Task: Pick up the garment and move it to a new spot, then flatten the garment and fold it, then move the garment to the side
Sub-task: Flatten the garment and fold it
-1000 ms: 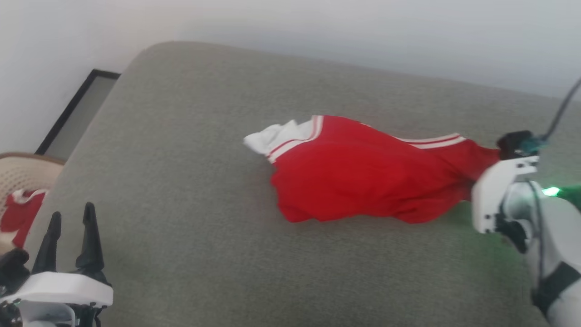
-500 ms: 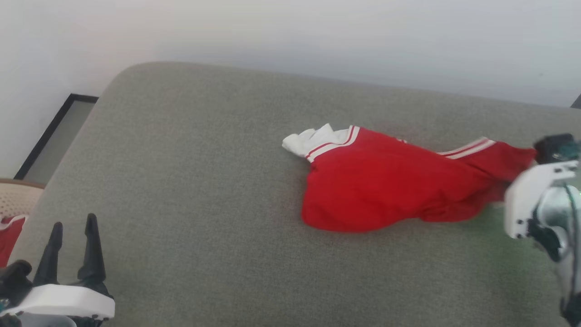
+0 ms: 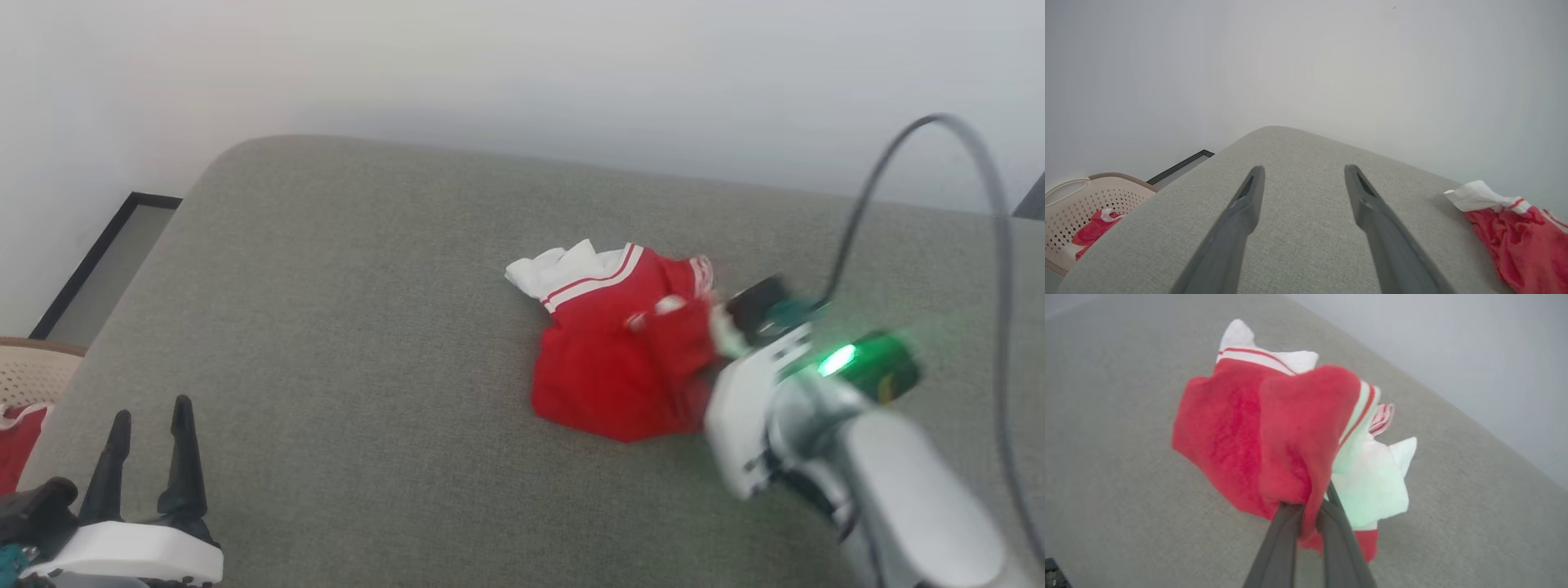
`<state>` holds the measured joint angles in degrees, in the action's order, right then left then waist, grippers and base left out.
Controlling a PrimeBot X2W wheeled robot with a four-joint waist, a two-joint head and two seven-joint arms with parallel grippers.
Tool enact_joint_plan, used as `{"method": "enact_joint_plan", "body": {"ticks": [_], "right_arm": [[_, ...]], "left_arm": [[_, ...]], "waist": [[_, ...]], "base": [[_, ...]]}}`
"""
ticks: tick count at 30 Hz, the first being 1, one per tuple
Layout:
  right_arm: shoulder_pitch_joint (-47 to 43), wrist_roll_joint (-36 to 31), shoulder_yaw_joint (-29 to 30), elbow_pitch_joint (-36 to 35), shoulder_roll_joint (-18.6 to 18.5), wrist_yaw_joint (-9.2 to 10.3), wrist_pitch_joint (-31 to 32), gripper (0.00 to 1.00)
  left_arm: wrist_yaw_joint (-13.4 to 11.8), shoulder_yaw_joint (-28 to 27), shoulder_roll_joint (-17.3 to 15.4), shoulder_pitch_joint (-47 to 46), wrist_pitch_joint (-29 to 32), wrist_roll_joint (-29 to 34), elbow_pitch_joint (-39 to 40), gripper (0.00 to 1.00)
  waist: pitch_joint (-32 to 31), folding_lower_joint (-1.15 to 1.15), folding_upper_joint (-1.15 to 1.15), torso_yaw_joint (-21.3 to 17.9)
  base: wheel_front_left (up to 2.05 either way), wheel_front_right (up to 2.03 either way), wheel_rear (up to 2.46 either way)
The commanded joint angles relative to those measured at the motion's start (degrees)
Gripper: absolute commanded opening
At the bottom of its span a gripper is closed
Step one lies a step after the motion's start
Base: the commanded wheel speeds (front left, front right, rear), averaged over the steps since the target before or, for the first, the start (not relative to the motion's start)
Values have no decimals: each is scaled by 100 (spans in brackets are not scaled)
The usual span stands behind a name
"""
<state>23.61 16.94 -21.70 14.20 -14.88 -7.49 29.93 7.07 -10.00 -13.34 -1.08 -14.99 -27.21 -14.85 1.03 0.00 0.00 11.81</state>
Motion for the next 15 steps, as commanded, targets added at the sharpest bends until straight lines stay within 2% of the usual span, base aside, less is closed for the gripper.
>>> {"method": "enact_joint_plan", "body": {"ticks": [1, 3, 4, 6, 10, 15], "right_arm": [[-143, 48, -136, -109, 55, -1, 92, 11], [-273, 87, -339, -193, 112, -1, 188, 22], [-328, 100, -406, -198, 129, -1, 224, 33], [-404, 135, -515, -169, 154, -1, 291, 100], [-482, 275, -592, -216, 179, -1, 373, 100], [-409, 360, -514, -492, 34, -1, 444, 100]], "left_arm": [[22, 1, 21, -29, -22, 33, 8, 100], [28, 4, 26, -62, -22, 31, 1, 100], [31, 5, 31, -77, -22, 30, -3, 100], [34, 14, 37, -98, -22, 35, -13, 100], [39, 1, 46, -124, -22, 2, -17, 100], [36, -61, 24, -83, -22, 15, 21, 100]], "waist": [[20, 0, 0, 8], [52, 0, 0, 9], [66, 0, 0, 8], [94, 0, 0, 3], [129, 0, 0, -24], [148, 0, 0, -95]], "base": [[0, 0, 0], [0, 0, 0], [0, 0, 0], [0, 0, 0], [0, 0, 0], [0, 0, 0]]}}
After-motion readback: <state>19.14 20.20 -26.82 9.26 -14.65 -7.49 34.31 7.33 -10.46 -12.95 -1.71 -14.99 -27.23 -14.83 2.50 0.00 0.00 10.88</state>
